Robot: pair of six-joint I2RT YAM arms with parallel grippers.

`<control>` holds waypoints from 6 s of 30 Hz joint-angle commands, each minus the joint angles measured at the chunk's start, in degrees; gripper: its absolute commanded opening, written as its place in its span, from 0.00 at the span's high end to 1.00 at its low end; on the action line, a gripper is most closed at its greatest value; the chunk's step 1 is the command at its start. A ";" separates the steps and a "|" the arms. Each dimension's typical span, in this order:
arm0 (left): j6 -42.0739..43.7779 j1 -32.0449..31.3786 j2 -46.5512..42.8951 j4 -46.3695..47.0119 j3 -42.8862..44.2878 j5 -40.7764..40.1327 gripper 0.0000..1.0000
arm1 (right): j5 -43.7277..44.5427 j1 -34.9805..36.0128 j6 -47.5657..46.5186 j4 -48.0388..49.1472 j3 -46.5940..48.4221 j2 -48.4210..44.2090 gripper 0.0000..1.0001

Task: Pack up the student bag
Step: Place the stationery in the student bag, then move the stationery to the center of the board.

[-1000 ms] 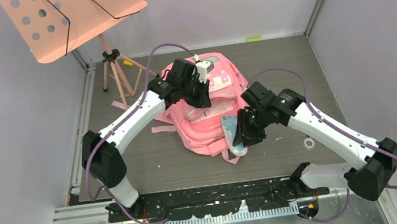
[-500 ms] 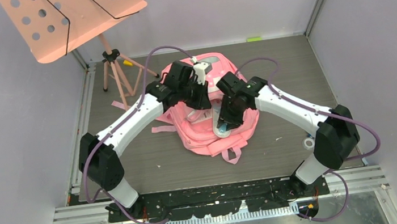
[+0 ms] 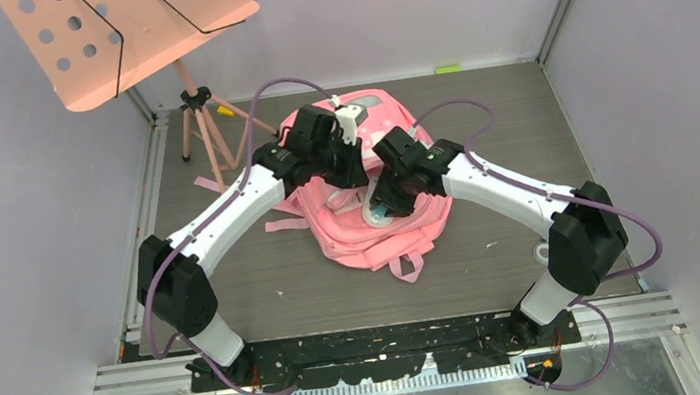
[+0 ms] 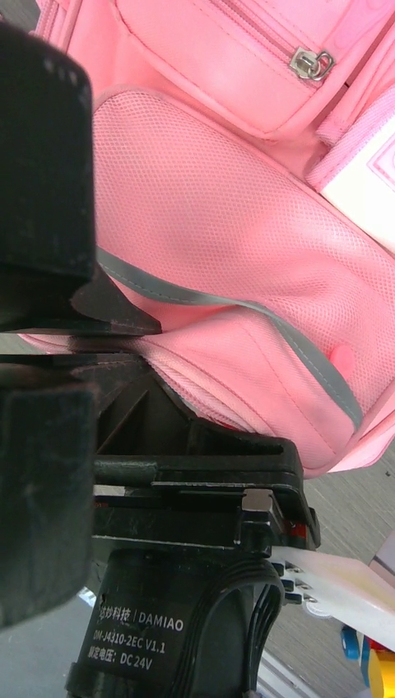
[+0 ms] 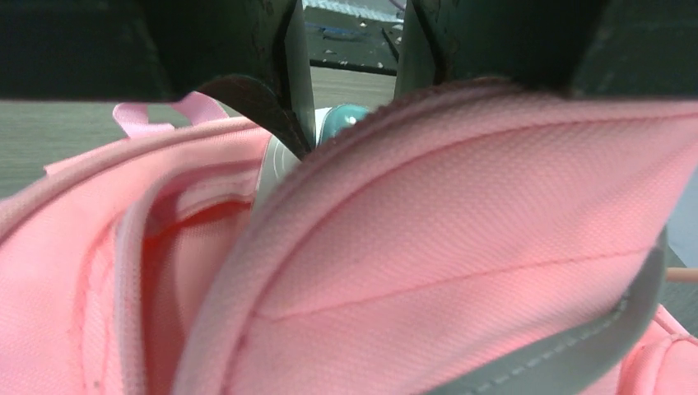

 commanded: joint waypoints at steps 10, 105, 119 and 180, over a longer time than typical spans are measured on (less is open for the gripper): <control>-0.20 -0.42 -3.87 1.56 1.13 2.67 1.00 | 7.88 0.97 -0.48 9.00 -12.65 -16.48 0.37; 1.65 1.41 -5.80 1.14 0.55 -2.69 1.00 | 32.94 -39.54 -7.37 3.81 -38.66 -32.36 0.00; 1.52 1.43 -5.24 1.28 0.41 -2.51 1.00 | 24.50 -48.12 -6.03 7.92 -45.10 -33.49 0.00; 2.41 1.60 -5.63 0.74 0.65 -3.13 1.00 | 20.02 -21.80 -14.93 6.70 -29.88 -16.13 0.45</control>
